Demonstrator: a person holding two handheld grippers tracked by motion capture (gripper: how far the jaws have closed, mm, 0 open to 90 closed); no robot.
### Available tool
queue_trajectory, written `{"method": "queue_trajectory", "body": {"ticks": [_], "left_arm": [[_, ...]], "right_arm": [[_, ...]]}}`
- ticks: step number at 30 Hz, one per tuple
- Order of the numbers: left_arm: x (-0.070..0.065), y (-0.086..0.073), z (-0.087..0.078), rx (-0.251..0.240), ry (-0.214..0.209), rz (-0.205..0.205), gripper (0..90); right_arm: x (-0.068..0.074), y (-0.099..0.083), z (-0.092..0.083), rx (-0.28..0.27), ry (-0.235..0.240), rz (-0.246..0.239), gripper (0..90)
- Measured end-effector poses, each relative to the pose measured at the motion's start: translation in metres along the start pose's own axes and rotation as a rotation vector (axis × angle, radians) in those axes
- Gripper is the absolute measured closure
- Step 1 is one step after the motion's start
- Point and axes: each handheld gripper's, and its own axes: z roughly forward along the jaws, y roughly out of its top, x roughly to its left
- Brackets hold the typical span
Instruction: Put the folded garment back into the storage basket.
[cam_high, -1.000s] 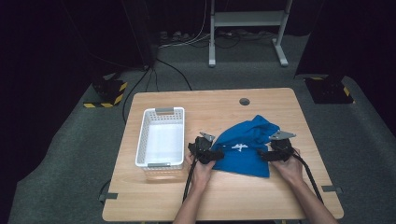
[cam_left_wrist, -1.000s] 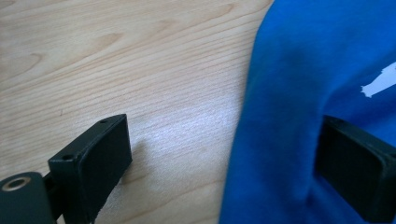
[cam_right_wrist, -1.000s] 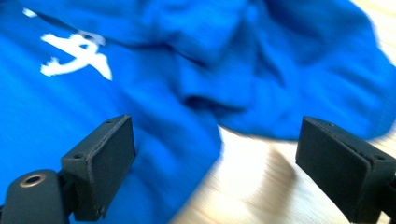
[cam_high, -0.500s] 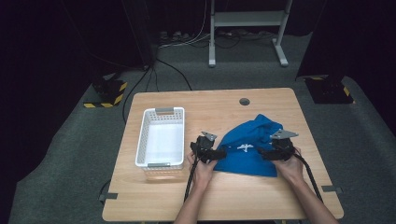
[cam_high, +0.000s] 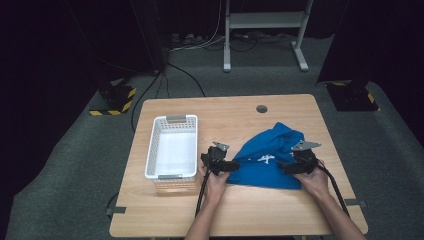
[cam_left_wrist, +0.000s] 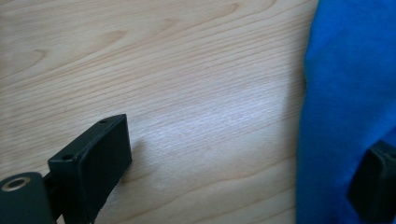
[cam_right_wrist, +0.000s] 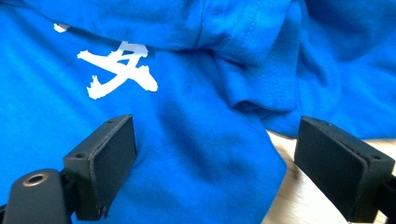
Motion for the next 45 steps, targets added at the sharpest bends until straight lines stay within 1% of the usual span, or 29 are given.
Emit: {"method": "queue_trajectory", "body": {"ticks": [2,4,6,11,12,13,14,15,16,17,18,22,23,27,28,29,30,31,32,33,34,36,37,38,41,42,43,44,45], "left_arm": [[-0.005,0.001,0.0,-0.016,-0.018,0.01,7.3],[-0.007,0.002,-0.001,-0.022,-0.034,0.017,7.8],[-0.008,0.002,0.0,-0.021,-0.039,0.028,8.5],[-0.01,0.003,0.0,-0.032,-0.055,0.049,7.8],[-0.01,0.003,0.0,-0.032,-0.055,0.049,7.2],[-0.013,0.004,0.001,-0.051,-0.059,0.053,7.4],[-0.014,0.005,0.002,-0.044,-0.059,0.058,7.4],[-0.014,0.005,0.002,-0.044,-0.059,0.058,7.2],[-0.016,0.007,0.005,-0.023,-0.044,0.07,7.1],[-0.017,0.007,0.006,-0.009,-0.033,0.08,7.6],[-0.016,0.006,0.006,-0.006,-0.037,0.076,7.7],[-0.016,0.003,0.002,-0.001,-0.024,0.081,8.7],[-0.016,-0.002,-0.002,-0.005,-0.039,0.082,9.0],[-0.017,-0.005,-0.005,-0.004,-0.053,0.082,8.5],[-0.018,-0.004,-0.004,-0.006,-0.058,0.079,8.5],[-0.019,0.0,-0.004,-0.019,-0.077,0.072,7.7],[-0.02,0.002,-0.004,-0.029,-0.085,0.074,7.6],[-0.02,0.002,-0.004,-0.029,-0.085,0.074,7.5],[-0.024,0.006,-0.002,-0.046,-0.096,0.077,7.4],[-0.025,0.008,-0.001,-0.048,-0.103,0.078,7.5],[-0.027,0.009,0.0,-0.051,-0.112,0.079,7.3],[-0.027,0.01,0.002,-0.05,-0.118,0.083,7.1],[-0.027,0.01,0.003,-0.049,-0.118,0.08,7.0],[-0.025,0.01,0.003,-0.048,-0.118,0.079,6.9],[-0.021,0.009,0.0,-0.057,-0.123,0.073,6.7],[-0.021,0.009,-0.002,-0.062,-0.126,0.073,6.8],[-0.021,0.009,-0.002,-0.062,-0.126,0.073,6.8],[-0.021,0.01,-0.005,-0.077,-0.133,0.082,6.8],[-0.022,0.011,-0.006,-0.084,-0.136,0.088,7.0]], "right_arm": [[0.0,0.002,-0.001,0.005,-0.019,-0.014,13.8],[0.001,0.005,-0.004,-0.035,-0.016,0.006,15.3],[0.003,0.009,-0.005,-0.07,-0.017,0.028,16.2],[0.012,0.019,0.006,-0.089,-0.039,0.034,17.0],[0.015,0.02,0.009,-0.085,-0.04,0.038,16.9],[0.017,0.02,0.012,-0.075,-0.04,0.035,16.8],[0.019,0.02,0.016,-0.062,-0.041,0.027,16.7],[0.019,0.02,0.016,-0.062,-0.041,0.027,16.7],[0.022,0.018,0.021,-0.045,-0.041,0.019,16.0],[0.021,0.018,0.021,-0.043,-0.034,0.029,16.0],[0.021,0.018,0.021,-0.042,-0.031,0.02,16.0],[0.019,0.014,0.018,-0.046,0.002,-0.002,16.1],[0.017,0.011,0.015,-0.048,0.022,-0.019,16.1],[0.015,0.01,0.011,-0.026,0.05,-0.045,16.2],[0.015,0.01,0.011,-0.026,0.05,-0.045,16.2],[0.015,0.011,0.009,-0.019,0.034,-0.05,17.5],[0.015,0.011,0.009,-0.03,0.022,-0.04,17.9],[0.015,0.012,0.008,-0.052,0.017,-0.015,18.6],[0.014,0.014,0.008,-0.072,0.011,0.008,18.6],[0.014,0.016,0.009,-0.088,-0.004,0.022,18.7],[0.014,0.019,0.01,-0.094,-0.025,0.027,19.0],[0.016,0.024,0.017,-0.076,-0.033,0.036,18.4],[0.017,0.025,0.02,-0.066,-0.033,0.032,18.1],[0.021,0.027,0.026,-0.043,-0.033,0.008,17.9],[0.028,0.029,0.031,-0.048,0.009,-0.033,21.5],[0.031,0.03,0.031,-0.054,0.025,-0.055,22.4],[0.031,0.03,0.031,-0.054,0.025,-0.055,22.4],[0.037,0.029,0.03,-0.059,0.061,-0.093,23.4],[0.039,0.029,0.03,-0.059,0.081,-0.109,23.4]]}}
